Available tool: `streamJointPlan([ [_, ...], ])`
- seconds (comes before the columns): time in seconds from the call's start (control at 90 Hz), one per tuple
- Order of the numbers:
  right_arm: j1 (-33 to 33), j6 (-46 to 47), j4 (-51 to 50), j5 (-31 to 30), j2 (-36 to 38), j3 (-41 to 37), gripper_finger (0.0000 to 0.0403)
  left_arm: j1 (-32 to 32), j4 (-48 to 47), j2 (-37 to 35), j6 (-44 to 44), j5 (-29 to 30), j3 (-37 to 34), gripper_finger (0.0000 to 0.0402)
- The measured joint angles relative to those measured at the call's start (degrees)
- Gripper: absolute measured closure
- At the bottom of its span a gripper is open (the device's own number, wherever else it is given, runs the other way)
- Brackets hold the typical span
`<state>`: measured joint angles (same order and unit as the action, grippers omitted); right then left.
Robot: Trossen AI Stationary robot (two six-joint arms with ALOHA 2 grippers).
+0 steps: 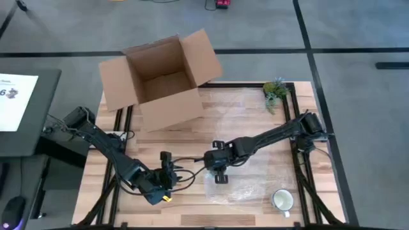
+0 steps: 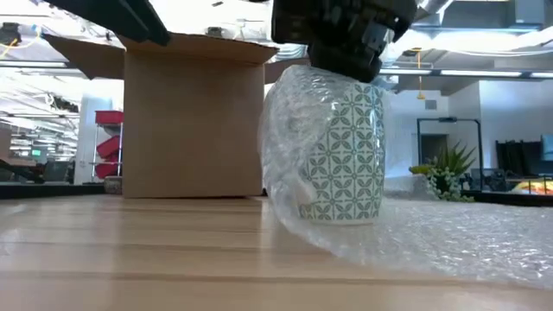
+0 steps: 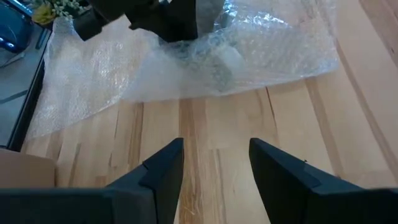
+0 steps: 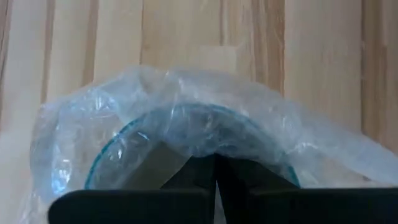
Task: Wrap mug
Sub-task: Wrap the green patterned mug with the bubble wrap
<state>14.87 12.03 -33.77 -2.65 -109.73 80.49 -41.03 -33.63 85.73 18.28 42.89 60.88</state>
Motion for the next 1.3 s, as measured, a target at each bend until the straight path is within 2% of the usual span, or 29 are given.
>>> streamJointPlan([
  [0.267, -0.3, -0.3, -2.4, 1.5, -0.1, 1.0, 0.0395, 0.2, 0.0, 0.0, 0.1, 0.0, 0.0, 0.0238],
  [0.611, 0.9, -1.1, -21.8, 1.3, 0.7, 15.5, 0.0351, 0.1, 0.1, 0.0, 0.0, 0.0, 0.0, 0.0238],
  [0.767, 1.5, -2.4, -16.4, 0.0, 0.8, 17.5, 0.0349, 0.1, 0.1, 0.0, 0.0, 0.0, 0.0, 0.0238],
  [0.911, 1.6, -2.8, -16.7, -0.1, -1.6, 17.5, 0.0351, 0.1, 0.0, 0.0, 0.1, 0.0, 0.0, 0.0238],
  [1.3, 1.5, -2.9, -13.9, 1.0, -10.1, 14.8, 0.0401, 0.1, -0.1, 0.0, 0.2, -0.2, 0.0, 0.0238],
])
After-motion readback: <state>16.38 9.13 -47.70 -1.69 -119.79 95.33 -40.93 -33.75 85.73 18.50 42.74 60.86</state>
